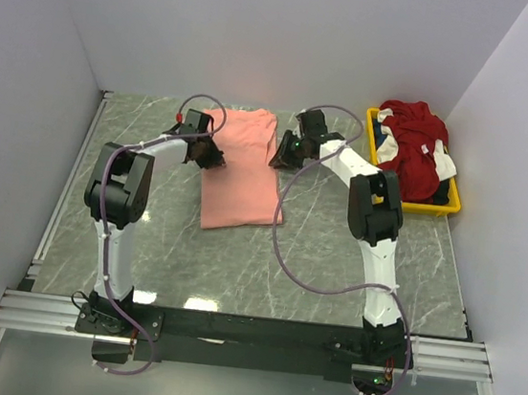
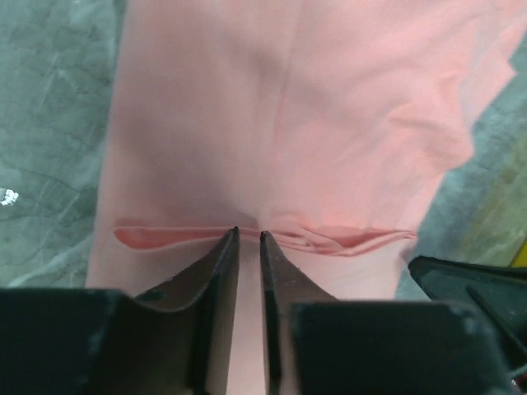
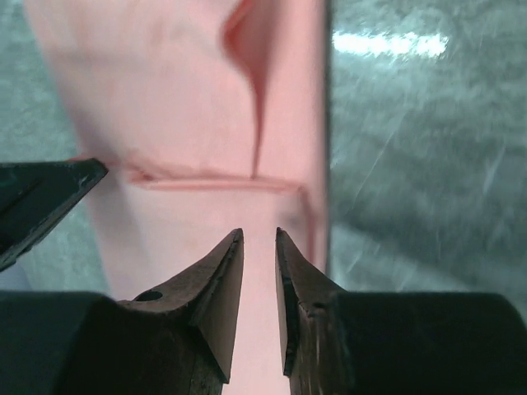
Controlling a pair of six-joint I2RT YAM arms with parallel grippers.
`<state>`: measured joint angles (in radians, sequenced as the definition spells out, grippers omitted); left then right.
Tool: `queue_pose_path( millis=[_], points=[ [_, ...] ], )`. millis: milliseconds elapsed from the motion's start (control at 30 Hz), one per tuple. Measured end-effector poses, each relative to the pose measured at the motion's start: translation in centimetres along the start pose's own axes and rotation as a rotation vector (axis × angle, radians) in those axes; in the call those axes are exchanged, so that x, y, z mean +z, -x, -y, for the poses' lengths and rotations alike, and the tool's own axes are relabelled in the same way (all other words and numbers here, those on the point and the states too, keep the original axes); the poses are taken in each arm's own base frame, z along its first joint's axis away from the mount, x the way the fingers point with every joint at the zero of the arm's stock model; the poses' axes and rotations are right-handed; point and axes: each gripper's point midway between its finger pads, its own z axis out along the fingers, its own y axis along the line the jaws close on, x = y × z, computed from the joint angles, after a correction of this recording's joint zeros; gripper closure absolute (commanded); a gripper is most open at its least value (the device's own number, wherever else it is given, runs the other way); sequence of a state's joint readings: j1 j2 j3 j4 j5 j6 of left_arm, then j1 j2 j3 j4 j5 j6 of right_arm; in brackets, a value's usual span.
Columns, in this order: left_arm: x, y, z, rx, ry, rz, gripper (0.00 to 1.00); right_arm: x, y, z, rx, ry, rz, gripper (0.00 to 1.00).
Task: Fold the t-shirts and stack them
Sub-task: Fold the tshirt
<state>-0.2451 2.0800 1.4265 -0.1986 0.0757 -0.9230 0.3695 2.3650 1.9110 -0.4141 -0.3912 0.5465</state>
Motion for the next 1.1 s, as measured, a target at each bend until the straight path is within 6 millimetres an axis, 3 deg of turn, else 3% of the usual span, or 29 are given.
queue_pose_path(
  millis=[33,133,300,400,533,633,767,933,1100],
  points=[
    [-0.4,0.2,0.4,0.009,-0.009,0.003,0.64,-0.6,0.2,-0.3,-0.004,-0.001,0.006,0.70],
    [-2.5,1.2,2.0,0.027,-0.046,0.029,0.58,-3.8,1.1,-2.3,-0.025,0.023,0.049,0.69],
    [-8.9,2.1,6.1,0.050,-0.172,0.113,0.69,-10.5,0.8,-6.6,-0.065,0.117,0.138,0.69],
    [-11.6,-0.5,6.7,0.059,-0.227,0.105,0.79,-12.3,-1.7,-8.9,-0.096,0.183,0.146,0.69],
    [-11.4,-6.5,4.6,0.066,-0.234,0.012,0.89,-10.7,-8.2,-10.4,-0.124,0.237,0.046,0.69],
    [-9.8,-11.9,1.3,0.083,-0.171,-0.108,0.93,-8.6,-13.4,-9.2,-0.117,0.227,-0.071,0.69],
    [-8.6,-15.8,-1.1,0.101,-0.132,-0.190,0.94,-7.2,-17.1,-5.6,-0.068,0.184,-0.149,0.70],
    [-8.3,-16.9,-2.8,0.075,-0.123,-0.203,0.93,-7.1,-19.7,0.7,0.071,0.139,-0.191,0.70],
    [-8.8,-17.0,-3.3,0.064,-0.136,-0.185,0.92,-8.3,-18.7,2.8,0.145,0.171,-0.147,0.71]
  ],
)
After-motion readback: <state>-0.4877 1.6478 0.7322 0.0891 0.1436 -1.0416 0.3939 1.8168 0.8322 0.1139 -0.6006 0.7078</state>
